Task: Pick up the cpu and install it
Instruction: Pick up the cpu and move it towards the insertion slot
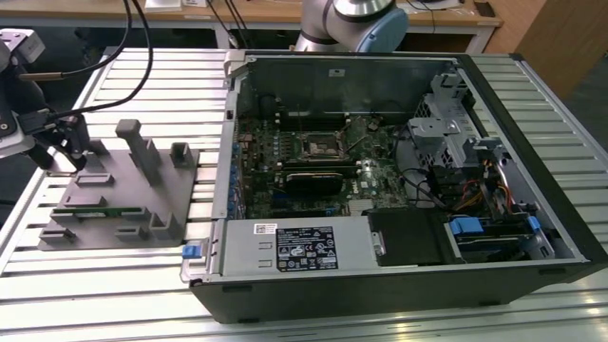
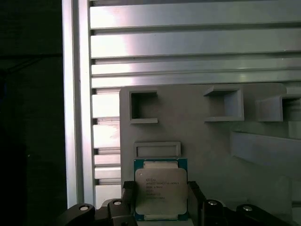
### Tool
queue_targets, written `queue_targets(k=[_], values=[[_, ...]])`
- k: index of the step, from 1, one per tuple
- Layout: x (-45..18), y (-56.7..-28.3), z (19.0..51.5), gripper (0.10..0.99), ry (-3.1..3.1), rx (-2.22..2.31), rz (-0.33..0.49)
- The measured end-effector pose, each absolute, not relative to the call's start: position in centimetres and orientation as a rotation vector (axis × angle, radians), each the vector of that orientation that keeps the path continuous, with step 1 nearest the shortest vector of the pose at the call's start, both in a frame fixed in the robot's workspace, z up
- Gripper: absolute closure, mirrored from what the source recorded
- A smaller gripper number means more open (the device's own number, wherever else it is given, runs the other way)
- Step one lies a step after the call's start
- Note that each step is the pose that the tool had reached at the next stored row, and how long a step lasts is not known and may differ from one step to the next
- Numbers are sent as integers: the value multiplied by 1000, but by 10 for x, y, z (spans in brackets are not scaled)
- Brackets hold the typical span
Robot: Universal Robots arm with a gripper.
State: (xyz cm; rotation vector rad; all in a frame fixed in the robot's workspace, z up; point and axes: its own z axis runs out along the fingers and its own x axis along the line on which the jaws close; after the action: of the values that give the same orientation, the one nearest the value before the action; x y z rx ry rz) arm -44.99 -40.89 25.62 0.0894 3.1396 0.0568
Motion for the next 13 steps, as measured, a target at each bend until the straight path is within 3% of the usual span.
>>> queue_targets(k=[13], values=[[-450,-409,265,553,3140,89,57]])
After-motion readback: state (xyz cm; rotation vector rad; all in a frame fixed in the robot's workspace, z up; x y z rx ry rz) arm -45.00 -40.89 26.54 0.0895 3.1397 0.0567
